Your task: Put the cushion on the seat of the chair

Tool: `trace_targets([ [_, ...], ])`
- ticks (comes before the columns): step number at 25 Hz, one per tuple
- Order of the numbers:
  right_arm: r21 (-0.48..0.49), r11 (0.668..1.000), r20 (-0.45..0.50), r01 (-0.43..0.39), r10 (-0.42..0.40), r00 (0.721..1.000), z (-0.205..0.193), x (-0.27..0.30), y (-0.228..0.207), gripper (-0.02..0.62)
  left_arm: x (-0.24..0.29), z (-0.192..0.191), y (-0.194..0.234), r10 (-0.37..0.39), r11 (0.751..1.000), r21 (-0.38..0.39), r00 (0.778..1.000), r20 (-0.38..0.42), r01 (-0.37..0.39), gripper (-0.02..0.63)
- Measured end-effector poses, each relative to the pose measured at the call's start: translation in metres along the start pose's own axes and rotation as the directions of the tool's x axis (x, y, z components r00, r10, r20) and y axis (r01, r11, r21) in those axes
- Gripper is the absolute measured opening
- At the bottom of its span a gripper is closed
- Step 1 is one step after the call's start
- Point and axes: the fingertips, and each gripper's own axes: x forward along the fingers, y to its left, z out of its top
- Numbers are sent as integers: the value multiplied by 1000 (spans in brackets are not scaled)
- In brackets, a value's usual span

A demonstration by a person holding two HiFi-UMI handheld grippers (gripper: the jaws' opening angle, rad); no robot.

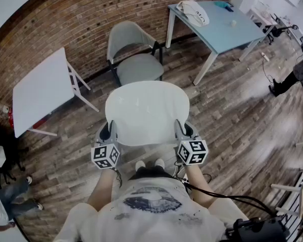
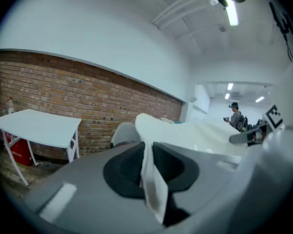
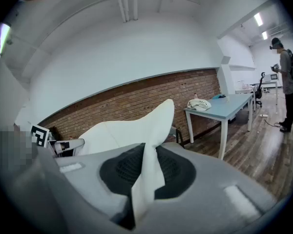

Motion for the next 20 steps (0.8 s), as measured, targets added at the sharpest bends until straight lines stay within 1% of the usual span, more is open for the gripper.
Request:
trace_targets([
  [4, 20, 1000, 2, 5, -5, 1000, 1, 0, -6, 41, 3, 1, -5, -4, 1000, 3, 1000, 2, 4, 43],
  [8, 30, 1000, -4, 7, -6, 1000, 2, 0, -22, 41, 11, 0, -15, 1, 1000, 4, 1000, -3, -1, 43],
  [12, 51, 999, -6, -2, 2, 1000, -3, -8, -35, 41, 10, -4, -31, 13, 999, 33, 1000, -14, -12, 43],
  [18, 31, 999, 9, -22, 22, 1000, 7, -16, -53, 41, 11, 3, -53, 29, 999, 31, 999, 19, -30, 43],
  [20, 14, 1000, 9, -21, 21, 1000, 9, -14, -58, 41, 13, 2, -58, 34, 998, 51, 999, 21, -35, 43],
])
